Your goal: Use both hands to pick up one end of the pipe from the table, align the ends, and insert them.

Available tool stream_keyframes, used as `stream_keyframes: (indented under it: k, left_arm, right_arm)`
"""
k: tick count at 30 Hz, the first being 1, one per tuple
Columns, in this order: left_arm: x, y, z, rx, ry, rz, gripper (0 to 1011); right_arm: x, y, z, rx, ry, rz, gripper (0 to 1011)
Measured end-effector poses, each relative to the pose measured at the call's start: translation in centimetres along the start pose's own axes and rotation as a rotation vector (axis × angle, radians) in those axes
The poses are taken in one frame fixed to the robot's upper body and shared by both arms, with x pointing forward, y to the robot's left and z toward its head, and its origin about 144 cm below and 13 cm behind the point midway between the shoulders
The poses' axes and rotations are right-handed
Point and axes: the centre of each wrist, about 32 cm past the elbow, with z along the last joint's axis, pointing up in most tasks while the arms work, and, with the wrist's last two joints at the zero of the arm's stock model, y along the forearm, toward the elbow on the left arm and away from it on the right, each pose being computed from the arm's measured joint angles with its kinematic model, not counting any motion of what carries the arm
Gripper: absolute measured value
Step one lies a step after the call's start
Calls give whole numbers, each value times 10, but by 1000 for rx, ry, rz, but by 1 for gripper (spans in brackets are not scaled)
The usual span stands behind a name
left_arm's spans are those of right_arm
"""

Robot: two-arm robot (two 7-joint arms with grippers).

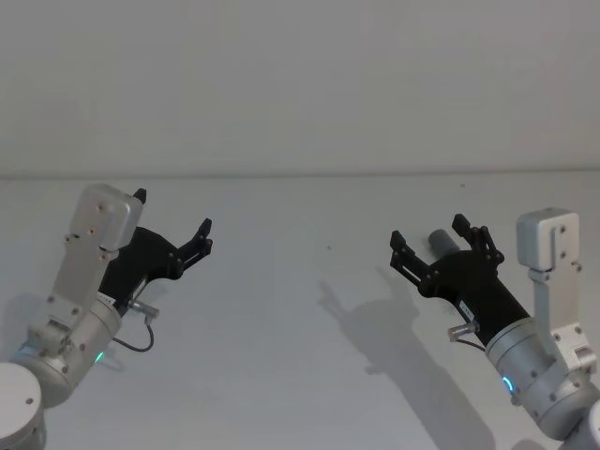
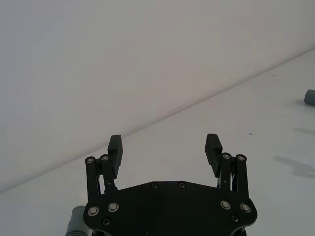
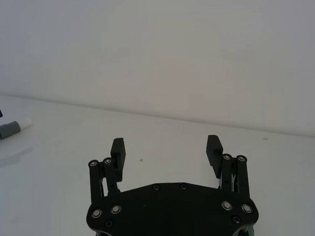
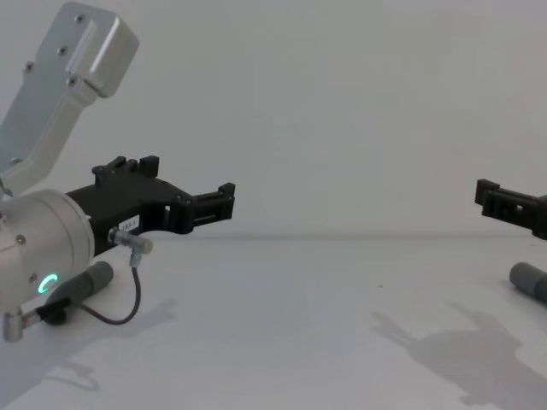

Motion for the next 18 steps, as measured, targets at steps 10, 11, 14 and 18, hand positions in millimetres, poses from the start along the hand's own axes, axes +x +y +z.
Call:
stream_keyframes:
  k: [10, 11, 14, 18]
  left_arm:
    - [0, 0, 0, 0, 0, 0, 1001]
    - [0, 0, 0, 0, 0, 0, 1002]
    - [0, 0, 0, 1, 1, -1, 1001]
    - [2, -2, 3, 18, 11, -9, 1001]
  right_arm:
    - [0, 0, 0, 0, 0, 0, 1002]
    - [0, 0, 0, 0, 0, 0, 1002]
    - [0, 0, 0, 0, 0, 0, 1002]
    - [1, 1, 2, -10, 2, -2, 1002]
